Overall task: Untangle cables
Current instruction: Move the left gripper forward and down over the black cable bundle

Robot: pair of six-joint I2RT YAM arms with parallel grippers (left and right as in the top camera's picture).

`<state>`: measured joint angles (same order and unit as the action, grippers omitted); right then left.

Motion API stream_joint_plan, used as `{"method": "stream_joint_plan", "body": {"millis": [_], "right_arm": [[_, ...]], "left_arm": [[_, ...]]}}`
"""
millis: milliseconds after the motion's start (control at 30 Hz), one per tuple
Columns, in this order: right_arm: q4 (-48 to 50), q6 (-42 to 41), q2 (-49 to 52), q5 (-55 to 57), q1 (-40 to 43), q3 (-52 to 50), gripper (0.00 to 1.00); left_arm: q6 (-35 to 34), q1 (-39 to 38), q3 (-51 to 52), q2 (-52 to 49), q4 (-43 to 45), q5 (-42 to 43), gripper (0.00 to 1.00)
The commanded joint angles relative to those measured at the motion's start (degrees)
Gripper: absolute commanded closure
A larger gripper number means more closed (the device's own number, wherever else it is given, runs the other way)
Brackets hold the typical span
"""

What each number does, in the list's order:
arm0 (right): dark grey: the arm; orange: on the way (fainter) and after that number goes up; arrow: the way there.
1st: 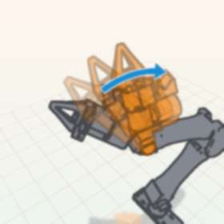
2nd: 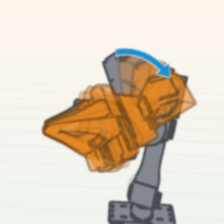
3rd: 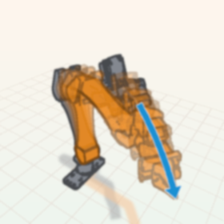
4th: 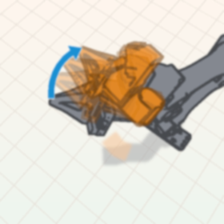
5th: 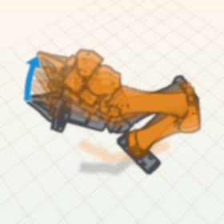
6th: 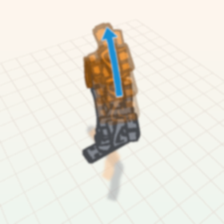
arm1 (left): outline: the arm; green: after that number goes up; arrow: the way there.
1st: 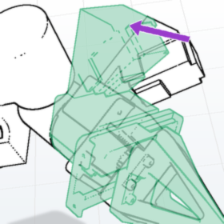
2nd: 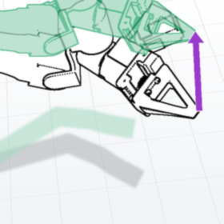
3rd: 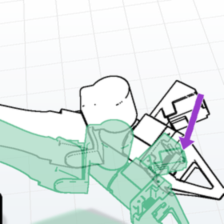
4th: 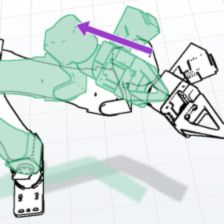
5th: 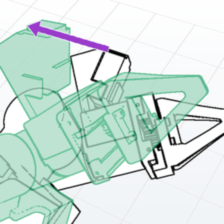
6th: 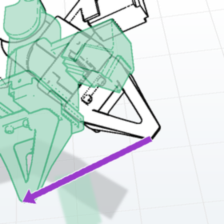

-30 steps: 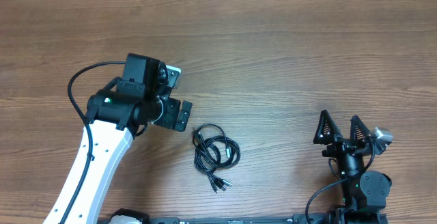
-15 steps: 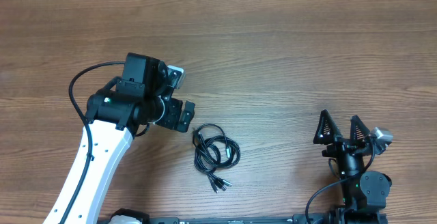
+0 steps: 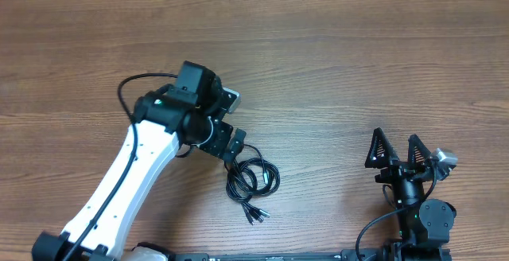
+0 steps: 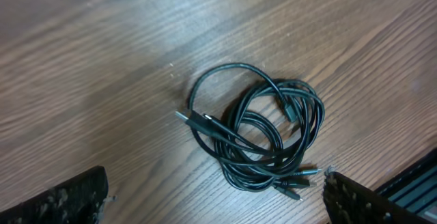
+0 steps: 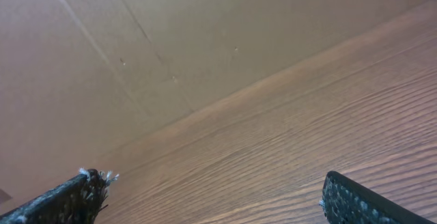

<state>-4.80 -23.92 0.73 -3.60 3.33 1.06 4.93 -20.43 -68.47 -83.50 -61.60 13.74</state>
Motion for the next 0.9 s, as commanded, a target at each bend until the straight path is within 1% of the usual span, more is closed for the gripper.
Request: {"method": "stream_joint_plan", "body": {"millis": [0,133,233,400,533,633,733,800,867], "right_arm": [[0.15,0.39,-0.57,0.55,-0.26,-0.59,0.00],[0.15,0.39,-0.57,0.55,-0.26,-0.59,0.00],[0.15,0.39,-0.55,0.55,-0.26,-0.59,0.00],[0.15,0.39,-0.55,0.55,-0.26,-0.59,0.00],[0.15,0.39,-0.57,0.55,-0.26,-0.59,0.00],[0.15,0.39,-0.55,0.55,-0.26,-0.59,0.00],[0.15,0.39,-0.57,0.55,-0.26,-0.59,0.00],[0.15,0.39,-0.55,0.55,-0.26,-0.59,0.00],[0.15,0.39,-0.55,0.55,-0.26,-0.59,0.00]], "left_arm": [[1.51,-1.81,-1.25,-3.98,-0.35,0.87,0.00],[1.81,-3.37,-1.25,-7.69,-0.52,0.39,0.00],[1.66,-4.96,-1.25,-9.38,-0.57,-1.99,0.01],[-1.11,-6.43,-1.25,-9.99,-0.81,-2.29,0.01],[-0.50,-8.63,-1.25,-9.99,-1.18,-4.35,0.00],[-3.80,-9.57,-1.25,-9.99,-2.45,-5.05,0.00],[-9.33,-10.03,-1.25,-9.99,-3.39,-5.40,0.00],[-10.93,-10.03,-1.25,-9.99,-3.34,-5.40,0.00],[-9.97,-10.03,-1.25,-9.99,-3.34,-5.42,0.00]]}}
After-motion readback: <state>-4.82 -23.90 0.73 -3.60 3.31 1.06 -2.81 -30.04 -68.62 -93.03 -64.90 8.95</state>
